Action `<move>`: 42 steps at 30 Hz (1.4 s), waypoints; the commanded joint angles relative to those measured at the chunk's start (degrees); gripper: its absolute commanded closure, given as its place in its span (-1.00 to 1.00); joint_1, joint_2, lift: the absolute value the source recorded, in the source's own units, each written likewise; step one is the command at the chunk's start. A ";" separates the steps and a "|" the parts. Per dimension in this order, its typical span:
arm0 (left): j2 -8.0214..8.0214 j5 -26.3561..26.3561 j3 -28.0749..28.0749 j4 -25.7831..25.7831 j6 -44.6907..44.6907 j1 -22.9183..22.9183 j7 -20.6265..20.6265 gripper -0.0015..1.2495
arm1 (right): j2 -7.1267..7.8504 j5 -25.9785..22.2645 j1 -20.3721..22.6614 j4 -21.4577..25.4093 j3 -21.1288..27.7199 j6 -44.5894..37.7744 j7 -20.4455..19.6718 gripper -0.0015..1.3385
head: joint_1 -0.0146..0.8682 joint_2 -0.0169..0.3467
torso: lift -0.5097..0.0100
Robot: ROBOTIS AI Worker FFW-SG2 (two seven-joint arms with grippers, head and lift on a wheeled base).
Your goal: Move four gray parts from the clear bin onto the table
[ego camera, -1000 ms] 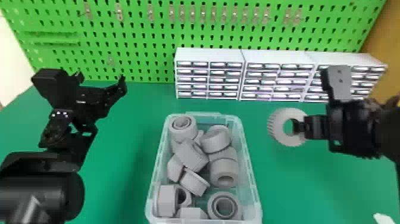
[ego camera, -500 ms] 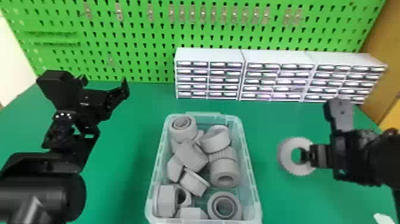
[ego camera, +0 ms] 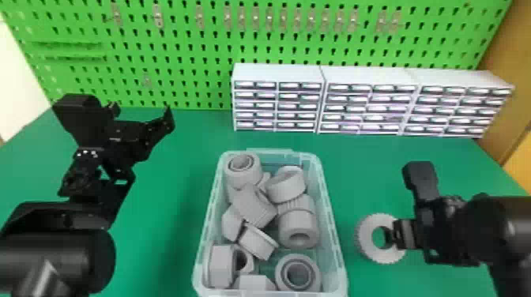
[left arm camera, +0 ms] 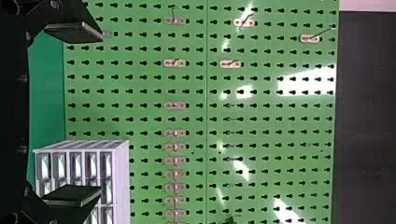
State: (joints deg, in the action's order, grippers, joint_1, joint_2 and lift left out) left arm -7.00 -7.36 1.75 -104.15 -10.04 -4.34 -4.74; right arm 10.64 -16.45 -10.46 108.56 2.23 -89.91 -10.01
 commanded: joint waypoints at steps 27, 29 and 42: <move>-0.03 -0.19 -0.34 0.35 -0.86 -0.41 -0.26 -0.78 | 1.14 1.86 -0.52 -3.80 -3.37 -0.17 -0.01 0.72 | 0.57 -0.72 | 0.77; -0.03 -0.19 -0.25 0.35 -0.86 -0.41 -0.18 -0.78 | 1.14 1.86 -0.44 -3.88 -3.28 -0.17 -0.01 0.66 | 0.57 -0.72 | 0.77; -0.03 -0.19 -0.25 0.35 -0.86 -0.41 -0.18 -0.78 | 1.58 2.48 -0.96 -3.80 -4.95 -0.17 -0.01 -0.21 | 0.57 -0.72 | 0.77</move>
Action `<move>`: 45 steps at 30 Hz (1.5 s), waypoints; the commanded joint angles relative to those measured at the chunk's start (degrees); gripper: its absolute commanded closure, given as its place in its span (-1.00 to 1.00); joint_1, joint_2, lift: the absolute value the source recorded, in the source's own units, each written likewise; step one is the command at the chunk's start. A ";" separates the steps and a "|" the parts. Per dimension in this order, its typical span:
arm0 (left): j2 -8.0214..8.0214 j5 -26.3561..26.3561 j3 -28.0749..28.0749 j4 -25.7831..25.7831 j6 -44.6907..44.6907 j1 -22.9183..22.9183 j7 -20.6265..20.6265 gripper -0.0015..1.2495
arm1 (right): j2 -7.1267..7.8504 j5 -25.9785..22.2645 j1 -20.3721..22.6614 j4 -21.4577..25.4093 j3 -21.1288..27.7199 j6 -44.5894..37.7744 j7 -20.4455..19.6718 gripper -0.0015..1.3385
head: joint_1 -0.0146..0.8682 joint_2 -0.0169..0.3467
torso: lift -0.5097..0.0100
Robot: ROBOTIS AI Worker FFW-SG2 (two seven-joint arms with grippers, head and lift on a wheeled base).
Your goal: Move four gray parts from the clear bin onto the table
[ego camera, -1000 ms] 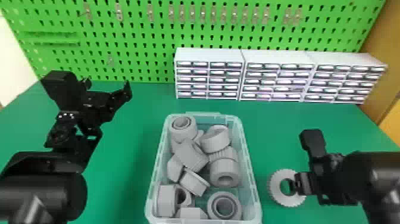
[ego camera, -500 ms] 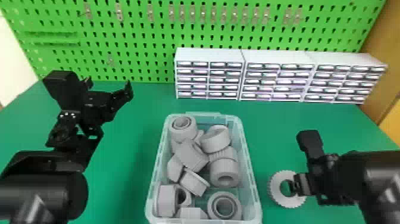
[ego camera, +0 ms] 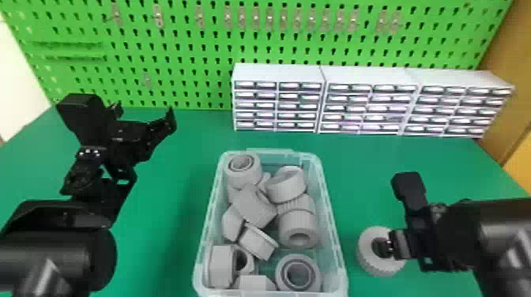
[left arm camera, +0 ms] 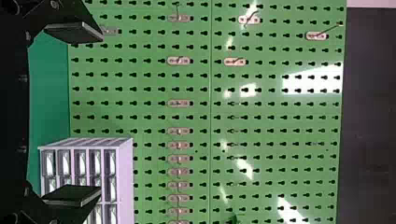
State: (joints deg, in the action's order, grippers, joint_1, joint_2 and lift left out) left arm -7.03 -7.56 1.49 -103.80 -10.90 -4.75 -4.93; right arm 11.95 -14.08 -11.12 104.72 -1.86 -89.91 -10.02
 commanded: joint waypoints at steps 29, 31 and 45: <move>0.09 -0.09 0.26 0.09 0.00 0.09 0.01 -0.78 | 0.26 1.25 -2.68 1.10 -2.54 -0.17 0.00 -0.21 | 0.57 -0.72 | 0.77; 0.09 -0.09 0.35 0.09 0.00 0.00 0.01 -0.78 | 0.44 1.08 -3.39 2.33 -2.89 -0.17 0.00 -0.21 | 0.57 -0.72 | 0.77; 0.09 -0.09 0.44 0.09 0.00 -0.09 0.01 -0.78 | 0.88 -8.94 -9.27 7.87 -7.02 -0.17 0.00 -0.21 | 0.57 -0.72 | 0.77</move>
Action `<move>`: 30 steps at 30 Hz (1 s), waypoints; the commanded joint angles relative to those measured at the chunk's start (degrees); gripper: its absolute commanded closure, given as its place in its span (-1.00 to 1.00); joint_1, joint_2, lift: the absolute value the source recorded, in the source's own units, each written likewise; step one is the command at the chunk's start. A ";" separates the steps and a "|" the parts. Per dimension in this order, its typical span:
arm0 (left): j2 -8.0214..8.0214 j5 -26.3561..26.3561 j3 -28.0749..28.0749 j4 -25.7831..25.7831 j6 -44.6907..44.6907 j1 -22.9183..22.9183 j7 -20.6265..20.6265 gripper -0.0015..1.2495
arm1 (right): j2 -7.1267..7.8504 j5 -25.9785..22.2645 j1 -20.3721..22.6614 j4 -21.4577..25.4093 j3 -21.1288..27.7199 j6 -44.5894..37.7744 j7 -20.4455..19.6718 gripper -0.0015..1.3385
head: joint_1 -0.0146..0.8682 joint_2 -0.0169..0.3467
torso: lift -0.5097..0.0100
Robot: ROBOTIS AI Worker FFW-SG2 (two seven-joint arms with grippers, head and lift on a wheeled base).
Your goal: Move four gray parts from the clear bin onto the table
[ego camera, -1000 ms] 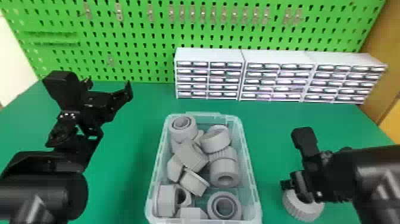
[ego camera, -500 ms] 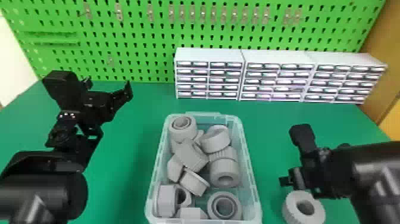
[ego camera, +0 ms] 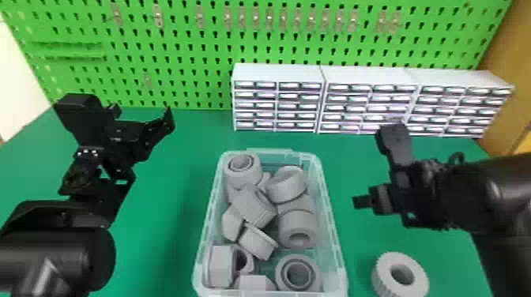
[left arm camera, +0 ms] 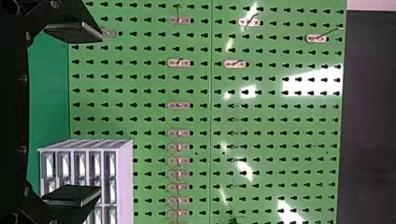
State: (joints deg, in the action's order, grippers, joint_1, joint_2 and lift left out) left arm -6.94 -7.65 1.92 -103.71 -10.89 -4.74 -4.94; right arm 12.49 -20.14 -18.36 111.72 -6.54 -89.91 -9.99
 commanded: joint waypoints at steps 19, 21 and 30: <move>0.00 0.44 -0.43 0.26 -0.01 -0.44 0.02 -0.78 | 1.84 -17.13 -6.95 -3.53 -10.69 -0.17 0.06 -0.21 | 0.57 -0.72 | 0.77; 0.00 0.44 -0.43 0.26 -0.01 -0.44 0.02 -0.78 | 2.01 -17.66 -7.21 -3.62 -11.13 -0.17 0.06 -0.21 | 0.57 -0.72 | 0.77; 0.00 0.44 -0.69 0.53 -0.01 -0.62 0.02 -0.78 | 3.07 -25.83 -7.48 -8.45 -11.13 -0.17 0.23 -0.21 | 0.57 -0.72 | 0.77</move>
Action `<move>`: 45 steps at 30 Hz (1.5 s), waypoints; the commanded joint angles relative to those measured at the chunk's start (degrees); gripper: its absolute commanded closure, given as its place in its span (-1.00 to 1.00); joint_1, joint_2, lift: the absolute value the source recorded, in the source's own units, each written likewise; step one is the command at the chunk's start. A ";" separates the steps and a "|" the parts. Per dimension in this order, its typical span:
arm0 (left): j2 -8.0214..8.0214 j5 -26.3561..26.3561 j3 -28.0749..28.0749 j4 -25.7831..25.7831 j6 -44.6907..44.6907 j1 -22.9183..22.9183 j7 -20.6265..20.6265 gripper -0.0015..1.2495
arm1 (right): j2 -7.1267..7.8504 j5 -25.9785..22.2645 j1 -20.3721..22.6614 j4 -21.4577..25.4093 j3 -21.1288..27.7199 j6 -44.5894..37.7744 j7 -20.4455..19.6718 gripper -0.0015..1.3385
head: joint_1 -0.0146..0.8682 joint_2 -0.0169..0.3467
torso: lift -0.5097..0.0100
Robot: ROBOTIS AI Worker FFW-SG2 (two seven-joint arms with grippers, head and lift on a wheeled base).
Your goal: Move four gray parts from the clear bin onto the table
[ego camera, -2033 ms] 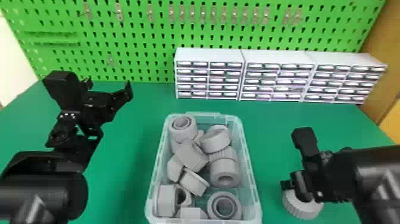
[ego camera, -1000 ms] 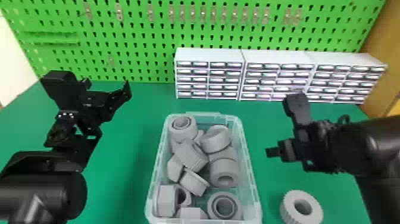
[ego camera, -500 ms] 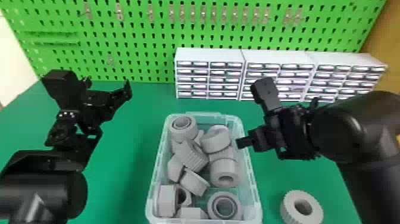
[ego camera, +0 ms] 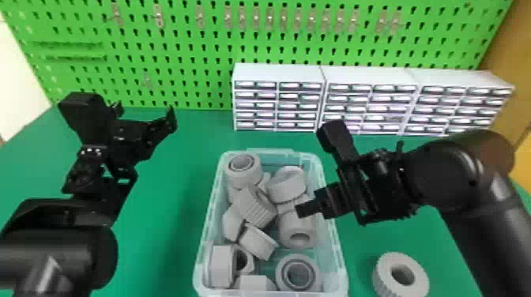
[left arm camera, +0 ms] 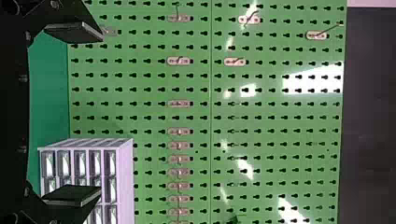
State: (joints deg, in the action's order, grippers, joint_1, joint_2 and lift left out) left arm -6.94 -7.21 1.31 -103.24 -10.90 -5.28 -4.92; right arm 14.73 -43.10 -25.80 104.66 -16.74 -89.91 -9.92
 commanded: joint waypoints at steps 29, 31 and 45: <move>0.00 0.00 -0.26 0.23 0.00 -0.08 0.00 -0.78 | 0.03 6.18 -1.01 -4.64 -1.98 6.24 13.53 -0.21 | 0.57 -0.72 | 0.77; 0.00 0.00 -0.26 0.23 0.00 -0.08 0.00 -0.78 | -0.06 6.18 -1.01 -4.64 -1.98 6.24 13.62 -0.21 | 0.57 -0.72 | 0.77; 0.00 0.00 -0.17 0.23 0.00 -0.08 0.00 -0.78 | -0.23 7.24 -0.04 -4.73 -2.07 10.46 16.16 -0.21 | 0.57 -0.72 | 0.77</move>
State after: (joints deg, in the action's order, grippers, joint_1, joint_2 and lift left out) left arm -6.94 -7.21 1.08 -103.01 -10.90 -5.36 -4.92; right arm 14.47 -36.64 -26.50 100.01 -18.83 -82.17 4.66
